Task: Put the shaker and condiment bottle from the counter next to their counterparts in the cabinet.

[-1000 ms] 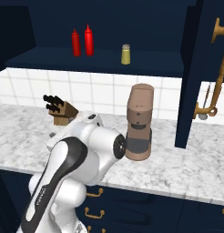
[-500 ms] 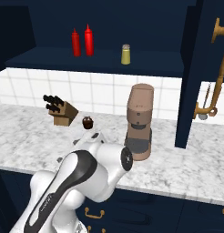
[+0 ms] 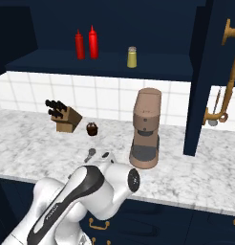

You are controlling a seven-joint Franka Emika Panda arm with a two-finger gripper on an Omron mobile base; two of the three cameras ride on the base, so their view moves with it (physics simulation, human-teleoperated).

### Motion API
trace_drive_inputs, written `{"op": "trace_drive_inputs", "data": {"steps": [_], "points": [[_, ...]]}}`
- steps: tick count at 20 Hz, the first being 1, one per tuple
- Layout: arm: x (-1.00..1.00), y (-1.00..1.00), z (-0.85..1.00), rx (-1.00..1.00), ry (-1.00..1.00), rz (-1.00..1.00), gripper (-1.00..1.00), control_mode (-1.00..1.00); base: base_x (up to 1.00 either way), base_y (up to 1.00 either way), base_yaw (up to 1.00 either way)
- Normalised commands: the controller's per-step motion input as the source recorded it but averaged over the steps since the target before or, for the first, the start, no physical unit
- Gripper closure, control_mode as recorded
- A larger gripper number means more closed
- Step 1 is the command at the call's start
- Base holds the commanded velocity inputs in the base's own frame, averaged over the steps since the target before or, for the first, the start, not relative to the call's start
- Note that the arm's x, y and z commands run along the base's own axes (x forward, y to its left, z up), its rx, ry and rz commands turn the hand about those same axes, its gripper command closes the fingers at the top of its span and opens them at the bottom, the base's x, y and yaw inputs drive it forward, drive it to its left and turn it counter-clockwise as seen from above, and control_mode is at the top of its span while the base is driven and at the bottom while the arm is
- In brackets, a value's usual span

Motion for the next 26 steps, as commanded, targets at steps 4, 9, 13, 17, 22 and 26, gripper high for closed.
{"op": "trace_drive_inputs", "data": {"steps": [4,9,13,17,22,26], "points": [[0.3,0.11,-0.16,0.01,0.0,-0.37,-1.0,-1.0,0.0,0.0,0.0],[0.49,0.5,-0.03,0.03,0.07,-0.13,-1.0,-1.0,0.0,0.0,0.0],[0.53,0.75,-0.12,0.02,0.11,0.0,-1.0,-1.0,0.0,0.0,0.0],[0.6,0.26,-0.13,0.01,0.05,-0.06,-1.0,-1.0,0.0,0.0,0.0],[0.26,-0.08,-0.13,0.02,0.0,-0.14,-1.0,-1.0,0.0,0.0,0.0],[0.12,-0.29,-0.2,0.0,0.0,-0.08,-1.0,-1.0,0.0,0.0,0.0]]}}
